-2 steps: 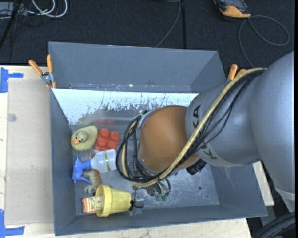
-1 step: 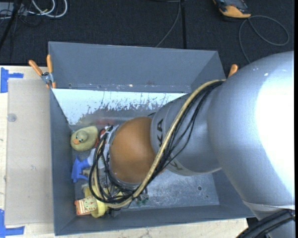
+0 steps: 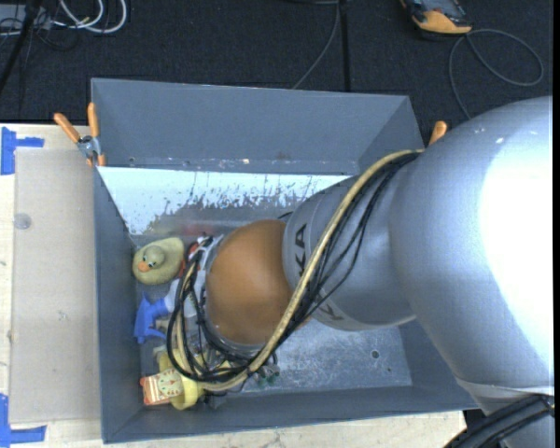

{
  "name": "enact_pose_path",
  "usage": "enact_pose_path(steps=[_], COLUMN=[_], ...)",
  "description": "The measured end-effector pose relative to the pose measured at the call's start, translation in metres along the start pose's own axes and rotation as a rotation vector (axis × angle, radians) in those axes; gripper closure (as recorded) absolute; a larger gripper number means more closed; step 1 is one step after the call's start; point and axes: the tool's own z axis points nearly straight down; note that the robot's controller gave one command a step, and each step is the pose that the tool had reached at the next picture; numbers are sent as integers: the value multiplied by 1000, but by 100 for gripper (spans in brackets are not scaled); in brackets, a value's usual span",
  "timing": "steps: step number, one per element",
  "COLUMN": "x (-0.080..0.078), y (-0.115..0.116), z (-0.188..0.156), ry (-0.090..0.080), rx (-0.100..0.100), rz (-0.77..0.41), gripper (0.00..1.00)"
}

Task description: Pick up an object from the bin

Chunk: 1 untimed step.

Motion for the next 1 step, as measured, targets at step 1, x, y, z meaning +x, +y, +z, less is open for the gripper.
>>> enact_pose_path(steps=[1], x=[-6], y=[4], z=[-160], ry=[-3], rx=[0], rz=[2], gripper=[100])
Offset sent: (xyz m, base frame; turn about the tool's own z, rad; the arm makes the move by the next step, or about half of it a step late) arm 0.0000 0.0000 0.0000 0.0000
